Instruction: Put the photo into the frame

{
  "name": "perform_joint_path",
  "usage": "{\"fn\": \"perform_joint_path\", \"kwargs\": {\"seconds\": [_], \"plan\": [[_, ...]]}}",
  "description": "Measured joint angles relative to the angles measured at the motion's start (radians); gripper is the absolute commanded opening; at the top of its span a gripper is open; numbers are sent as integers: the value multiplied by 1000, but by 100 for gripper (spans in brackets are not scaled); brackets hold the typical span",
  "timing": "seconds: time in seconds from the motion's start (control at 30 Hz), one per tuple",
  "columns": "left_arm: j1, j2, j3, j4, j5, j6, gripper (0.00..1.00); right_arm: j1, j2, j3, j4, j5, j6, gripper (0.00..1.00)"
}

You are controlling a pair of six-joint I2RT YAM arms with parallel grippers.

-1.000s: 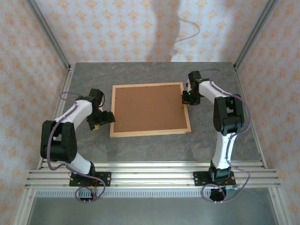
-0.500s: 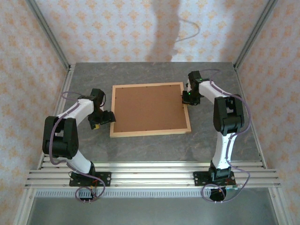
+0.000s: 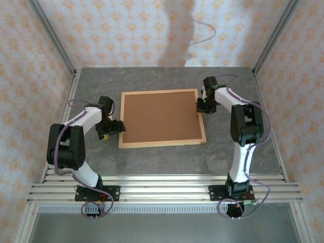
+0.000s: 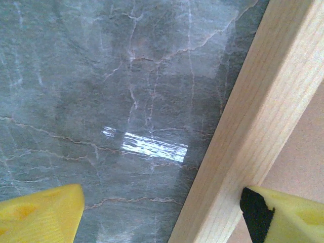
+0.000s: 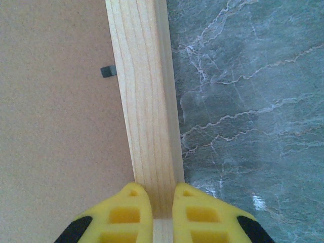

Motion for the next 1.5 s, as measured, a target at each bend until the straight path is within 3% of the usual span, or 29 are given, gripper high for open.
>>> {"fn": "perform_joint_path", "kwargs": {"seconds": [0.5, 0.97, 1.5], "plan": [[-84, 40, -4, 48, -28, -53, 84, 5, 0, 0, 0, 6, 0, 10], [-107, 38, 22, 24, -60, -75, 87, 11, 0, 4, -3, 24, 0, 10], [-130, -13, 13, 89, 76, -106, 87, 12, 42, 82, -59, 22, -7, 11]]}}
